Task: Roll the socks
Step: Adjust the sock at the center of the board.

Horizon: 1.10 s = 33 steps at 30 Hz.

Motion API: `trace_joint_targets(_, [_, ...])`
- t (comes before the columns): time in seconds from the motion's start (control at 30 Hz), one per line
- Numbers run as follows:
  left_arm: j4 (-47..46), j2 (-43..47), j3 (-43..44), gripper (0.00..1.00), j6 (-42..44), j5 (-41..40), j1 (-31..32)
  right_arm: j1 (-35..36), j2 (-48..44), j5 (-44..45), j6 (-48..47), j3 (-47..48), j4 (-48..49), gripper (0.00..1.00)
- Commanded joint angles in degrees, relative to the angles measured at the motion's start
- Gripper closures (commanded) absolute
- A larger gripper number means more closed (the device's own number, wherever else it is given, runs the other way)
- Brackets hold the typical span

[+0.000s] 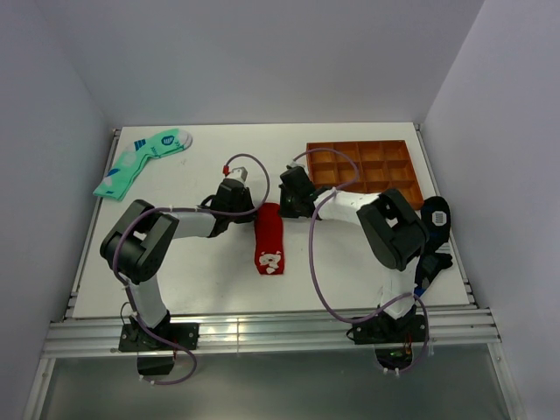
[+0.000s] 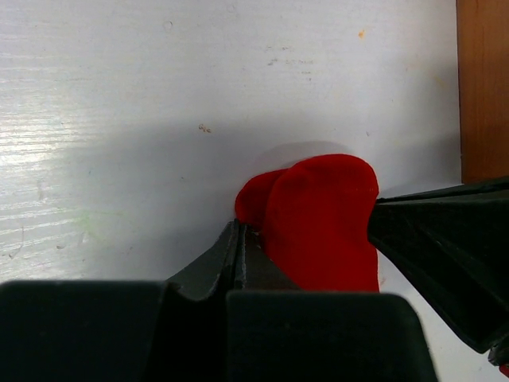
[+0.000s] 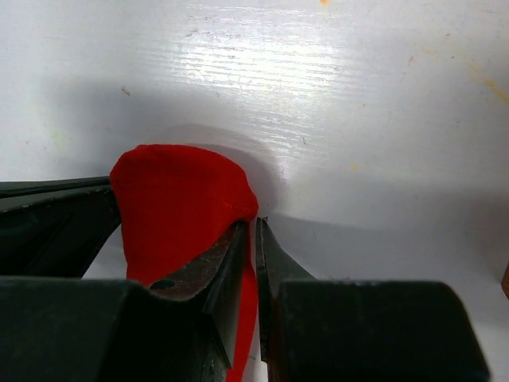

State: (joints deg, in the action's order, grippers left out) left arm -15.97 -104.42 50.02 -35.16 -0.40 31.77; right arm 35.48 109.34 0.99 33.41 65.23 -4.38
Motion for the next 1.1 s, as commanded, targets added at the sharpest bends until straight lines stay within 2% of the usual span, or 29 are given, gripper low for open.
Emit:
trace_joint_targets(0.0, [3.4,-1.31,0.78,1.0,1.32,1.64,-0.04,0.11,-0.88,-0.73,-0.01,0.41,2.98,0.82])
trace_joint_targets(0.23, [4.72,-0.08,0.61,1.0,1.85,0.67,-0.04,0.73,-6.33,3.31,-0.71,-2.91,3.06,0.81])
trace_joint_targets(0.5, [4.8,0.45,0.87,1.0,2.11,0.67,-0.04,0.99,-10.11,-1.86,-1.15,-5.38,7.99,0.81])
trace_joint_targets(0.53, [4.89,0.53,0.96,0.98,2.11,0.58,-0.04,0.99,-9.59,-1.7,-1.41,-4.68,7.29,0.81])
trace_joint_targets(0.63, [5.16,1.41,0.78,0.82,2.11,0.67,-0.04,1.17,-8.88,-1.17,-1.33,-3.88,5.79,0.81])
trace_joint_targets(0.73, [4.89,3.43,0.43,0.71,1.85,0.67,-0.04,1.17,-8.79,0.58,-1.07,-4.32,5.61,0.81])
trace_joint_targets(0.87, [4.8,6.24,1.04,0.67,2.11,0.67,-0.04,1.25,-9.93,1.46,-0.8,-5.99,6.32,0.81])
trace_joint_targets(1.07, [5.6,5.55,3.41,0.68,3.16,0.67,-0.04,1.08,-11.52,2.08,-1.15,-6.17,5.26,0.81])
